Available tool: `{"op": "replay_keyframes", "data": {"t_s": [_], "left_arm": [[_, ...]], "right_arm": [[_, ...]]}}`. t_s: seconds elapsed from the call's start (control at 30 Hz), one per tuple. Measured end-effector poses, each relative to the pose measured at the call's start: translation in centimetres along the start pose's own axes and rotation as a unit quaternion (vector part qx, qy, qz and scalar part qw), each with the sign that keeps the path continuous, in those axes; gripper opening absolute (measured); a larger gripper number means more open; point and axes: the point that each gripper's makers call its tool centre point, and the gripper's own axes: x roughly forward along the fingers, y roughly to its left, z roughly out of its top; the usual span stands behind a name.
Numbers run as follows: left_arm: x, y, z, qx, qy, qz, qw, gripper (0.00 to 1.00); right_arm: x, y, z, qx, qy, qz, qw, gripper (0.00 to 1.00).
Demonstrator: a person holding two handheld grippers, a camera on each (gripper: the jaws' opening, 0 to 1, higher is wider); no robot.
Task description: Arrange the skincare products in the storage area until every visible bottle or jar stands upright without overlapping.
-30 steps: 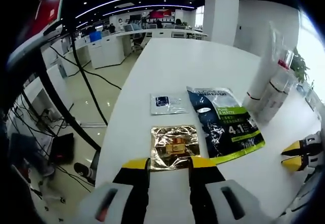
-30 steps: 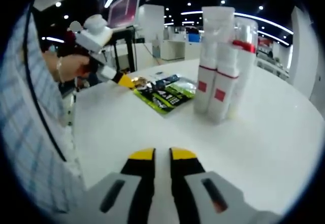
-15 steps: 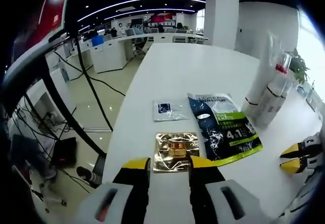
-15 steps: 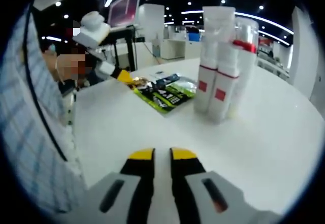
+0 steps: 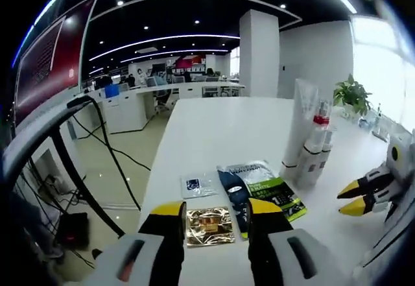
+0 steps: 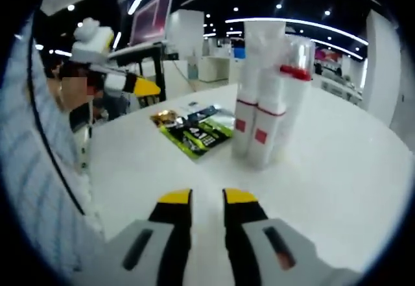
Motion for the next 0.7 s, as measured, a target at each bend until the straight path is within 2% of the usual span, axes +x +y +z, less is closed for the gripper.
{"op": "replay_keyframes", "data": {"t_s": [0.07,0.1,0.13,0.2,0.23,0.33,0.37,0.43,0.57,0.6,0.7], "left_arm": [[-0.2,0.2,0.2,0.009,-0.014,0.004,0.9999,0.42],[-0.3,0.3,0.2,0.011,-0.019,0.005,0.9998,0.47],[-0.4,0.3,0.2,0.010,-0.027,0.001,0.9996,0.51],[-0.5,0.4,0.4,0.010,-0.042,0.000,0.9991,0.57],[-0.6,0.6,0.3,0.012,-0.049,0.001,0.9987,0.59],[-0.5,0.9,0.3,0.009,-0.063,0.005,0.9980,0.61],[-0.4,1.1,0.3,0.001,-0.070,0.007,0.9975,0.61],[-0.3,1.3,0.5,-0.008,-0.089,0.007,0.9959,0.65],[0.0,1.2,0.8,-0.001,-0.131,0.004,0.9914,0.80],[0.1,1.3,0.6,0.000,-0.131,0.005,0.9913,0.85],[0.7,1.4,-0.9,0.002,-0.120,0.010,0.9928,0.92]], "right_arm": [[-0.5,-0.8,1.1,0.010,-0.028,-0.008,0.9995,0.23],[-0.6,-1.0,1.4,0.011,-0.034,-0.010,0.9993,0.25],[-1.1,-1.8,2.4,0.015,-0.064,-0.017,0.9977,0.26],[-1.6,-2.3,3.1,0.021,-0.088,-0.022,0.9957,0.31],[-2.1,-3.1,3.8,0.031,-0.113,-0.027,0.9927,0.34],[-3.3,-4.8,4.6,0.067,-0.150,-0.038,0.9857,0.46],[-3.7,-5.6,4.8,0.073,-0.166,-0.043,0.9825,0.54],[-4.5,-6.8,5.0,0.062,-0.191,-0.058,0.9779,0.62],[-5.4,-8.5,3.7,0.053,-0.189,-0.078,0.9774,0.76],[-5.5,-8.7,3.5,0.052,-0.188,-0.081,0.9774,0.79],[-6.2,-10.2,1.4,0.048,-0.175,-0.107,0.9775,0.86]]}}
